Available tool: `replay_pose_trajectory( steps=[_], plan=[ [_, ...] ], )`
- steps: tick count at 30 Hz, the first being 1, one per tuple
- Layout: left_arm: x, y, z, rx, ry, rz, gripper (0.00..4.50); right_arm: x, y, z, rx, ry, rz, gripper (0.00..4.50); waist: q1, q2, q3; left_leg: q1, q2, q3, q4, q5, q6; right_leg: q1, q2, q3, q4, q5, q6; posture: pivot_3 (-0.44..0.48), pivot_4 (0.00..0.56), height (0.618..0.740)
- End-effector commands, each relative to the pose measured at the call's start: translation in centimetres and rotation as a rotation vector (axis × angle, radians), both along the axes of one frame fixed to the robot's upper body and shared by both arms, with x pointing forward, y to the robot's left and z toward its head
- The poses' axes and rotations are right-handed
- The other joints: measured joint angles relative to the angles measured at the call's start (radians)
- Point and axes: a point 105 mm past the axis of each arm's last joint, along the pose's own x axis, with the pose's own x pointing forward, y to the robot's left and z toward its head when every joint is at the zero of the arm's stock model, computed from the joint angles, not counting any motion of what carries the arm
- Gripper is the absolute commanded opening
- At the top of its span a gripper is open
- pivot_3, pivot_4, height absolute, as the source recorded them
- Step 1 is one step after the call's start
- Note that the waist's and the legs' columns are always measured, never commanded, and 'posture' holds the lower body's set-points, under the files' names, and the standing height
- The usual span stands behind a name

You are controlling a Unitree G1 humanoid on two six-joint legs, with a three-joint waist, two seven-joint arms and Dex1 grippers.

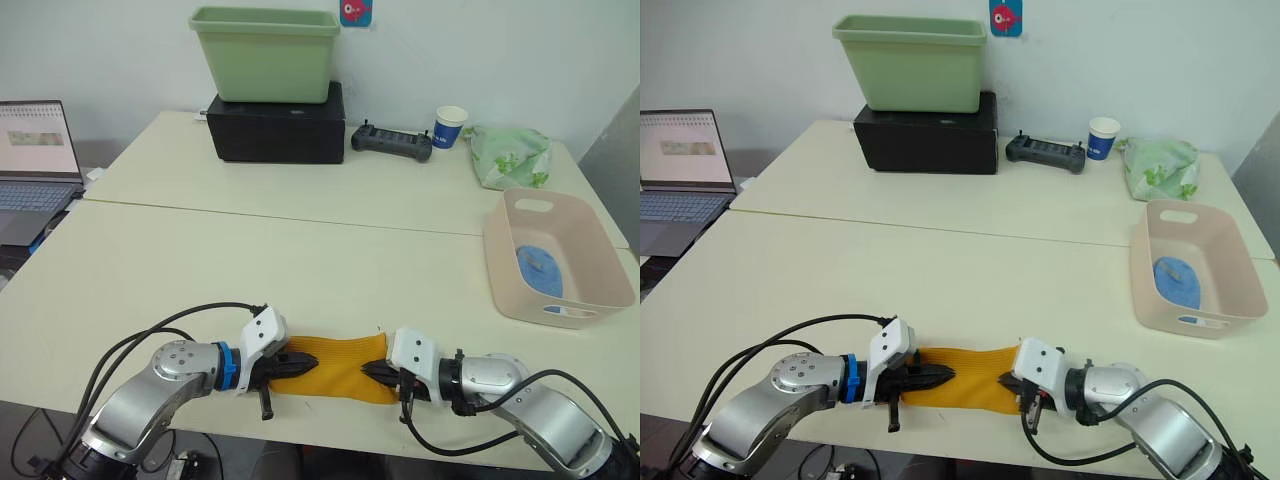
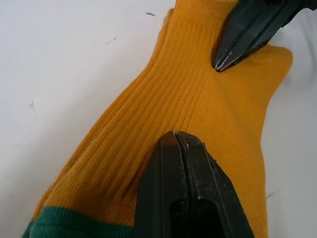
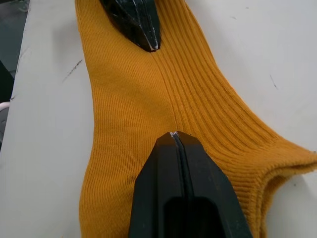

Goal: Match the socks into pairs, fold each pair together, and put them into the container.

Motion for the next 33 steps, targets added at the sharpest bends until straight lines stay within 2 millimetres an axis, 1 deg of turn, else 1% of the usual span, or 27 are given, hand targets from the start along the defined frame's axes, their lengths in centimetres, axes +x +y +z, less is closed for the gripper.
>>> replay_pose_trajectory(
  steps=[1,3,4,6,7,8,10,13,15,17,19,22,23,24,26,28,30,32,33],
  plan=[
    [-0.7,1.2,-1.9,0.064,0.061,0.028,0.0,1.2,-3.5,-0.9,-0.086,-0.007,-0.125,0.04,0.0,0.0,-0.001,0.002,0.0,0.001,-0.001,0.0,0.0,0.001,0.0,0.001,0.0,0.0,0.0,0.0,0.15,0.696],
    [-0.7,1.2,-1.8,0.058,0.046,0.024,0.0,1.4,-3.5,0.3,-0.058,-0.039,-0.137,0.04,-0.001,-0.001,-0.002,0.003,0.0,0.002,-0.001,0.0,0.0,0.002,0.0,0.002,0.0,0.0,0.0,0.0,0.15,0.696],
    [-0.7,1.2,-1.7,0.054,0.038,0.017,0.0,1.2,-3.1,1.3,-0.028,-0.061,-0.113,0.04,-0.001,0.0,-0.002,0.004,0.0,0.001,-0.001,0.0,0.0,0.002,0.0,0.002,0.0,0.0,0.0,0.0,0.15,0.696],
    [-0.5,0.9,-0.5,0.018,0.004,0.006,0.0,0.4,-1.2,4.4,0.11,-0.096,-0.056,0.04,-0.003,0.0,-0.002,0.004,0.0,0.002,-0.001,0.0,0.0,0.002,0.0,0.002,0.0,0.0,0.0,0.0,0.15,0.696],
    [-0.4,0.8,0.1,0.006,-0.017,-0.011,0.0,0.0,-0.5,5.4,0.155,-0.105,-0.031,0.04,-0.004,0.0,-0.002,0.003,0.001,0.002,-0.001,0.0,0.0,0.001,0.001,0.002,0.001,0.0,0.0,0.0,0.15,0.696],
    [-0.4,0.6,0.7,0.003,-0.042,-0.033,0.0,-0.3,-0.1,6.1,0.178,-0.114,-0.01,0.04,-0.005,0.0,-0.002,0.003,0.001,0.001,-0.001,0.0,0.0,0.001,0.001,0.002,0.001,0.0,0.0,0.0,0.15,0.696],
    [-0.4,0.4,1.8,0.015,-0.082,-0.081,0.0,-0.4,0.2,6.6,0.187,-0.127,0.008,0.04,-0.004,0.0,-0.002,0.003,0.002,0.0,-0.002,0.0,0.0,0.0,0.003,0.002,0.002,0.0,0.0,0.0,0.15,0.696],
    [-0.2,0.0,2.9,0.034,-0.144,-0.143,0.0,0.2,0.7,6.6,0.179,-0.146,0.014,0.04,-0.002,0.0,0.0,0.003,0.002,0.0,-0.002,0.0,0.0,0.0,0.002,0.001,0.001,0.0,0.0,0.0,0.15,0.696],
    [0.4,-0.5,3.2,0.031,-0.16,-0.141,0.0,0.7,1.4,5.9,0.151,-0.156,0.032,0.04,-0.002,0.0,0.0,0.003,0.001,0.001,-0.002,0.0,0.0,0.0,0.002,0.002,0.001,0.0,0.0,0.0,0.15,0.696],
    [0.9,-0.3,2.0,0.056,-0.154,-0.114,0.0,1.1,1.8,5.0,0.125,-0.161,0.031,0.04,-0.002,-0.001,0.0,0.003,0.001,0.001,-0.001,0.0,0.0,0.0,0.002,0.002,0.001,0.0,0.0,0.0,0.15,0.696],
    [0.8,0.3,0.7,0.093,-0.129,-0.098,0.0,2.0,2.1,4.6,0.107,-0.178,0.001,0.04,-0.005,-0.001,0.0,0.003,0.001,0.001,-0.002,0.0,0.0,0.0,0.002,0.002,0.001,0.0,0.0,0.0,0.15,0.696],
    [0.7,0.7,-0.1,0.106,-0.113,-0.086,0.0,2.3,2.4,4.1,0.087,-0.182,0.001,0.04,-0.002,0.0,0.0,0.001,0.001,0.001,-0.002,0.0,0.0,-0.002,0.002,0.003,0.001,0.0,0.0,0.0,0.15,0.696],
    [0.6,0.8,-0.5,0.115,-0.106,-0.088,0.0,2.5,2.3,3.4,0.066,-0.17,-0.018,0.04,-0.002,0.0,0.0,0.002,0.001,0.0,-0.002,0.0,0.0,-0.002,0.002,0.002,0.001,0.0,0.0,0.0,0.15,0.696],
    [0.4,0.9,-0.9,0.121,-0.102,-0.09,0.0,2.9,1.9,2.6,0.046,-0.158,-0.062,0.04,-0.002,-0.001,0.0,0.002,0.001,0.0,-0.002,0.0,0.0,-0.002,0.002,0.002,0.002,0.0,0.0,0.0,0.15,0.696],
    [0.4,1.1,-1.3,0.132,-0.1,-0.088,0.0,3.0,0.8,1.4,0.0,-0.142,-0.1,0.04,-0.002,-0.001,0.0,0.002,0.001,0.0,-0.002,0.0,0.0,-0.001,0.002,0.002,0.002,0.0,0.0,0.0,0.15,0.696],
    [0.4,1.2,-1.3,0.14,-0.108,-0.093,0.0,2.9,-0.4,1.1,-0.028,-0.142,-0.119,0.04,-0.002,0.0,0.0,0.002,0.001,0.001,-0.002,0.0,0.0,-0.001,0.002,0.002,0.002,0.0,0.0,0.0,0.15,0.696],
    [0.7,1.2,-1.1,0.134,-0.121,-0.092,0.0,2.9,-1.7,1.2,-0.038,-0.157,-0.146,0.04,-0.002,-0.001,-0.001,0.003,0.001,0.001,-0.002,0.0,0.0,0.0,0.002,0.003,0.002,0.0,0.0,0.0,0.15,0.696],
    [0.9,1.0,-0.8,0.132,-0.143,-0.105,0.0,2.8,-2.1,2.0,0.0,-0.174,-0.153,0.04,-0.002,-0.001,-0.001,0.003,0.001,0.001,-0.002,0.0,0.0,0.0,0.002,0.003,0.002,0.0,0.0,0.0,0.15,0.696],
    [1.1,0.8,-0.3,0.123,-0.168,-0.119,0.0,2.5,-2.0,3.0,0.059,-0.192,-0.153,0.04,-0.002,-0.001,-0.001,0.003,0.001,0.001,-0.002,0.0,0.0,0.0,0.002,0.002,0.002,0.0,0.0,0.0,0.15,0.696]
  ],
)
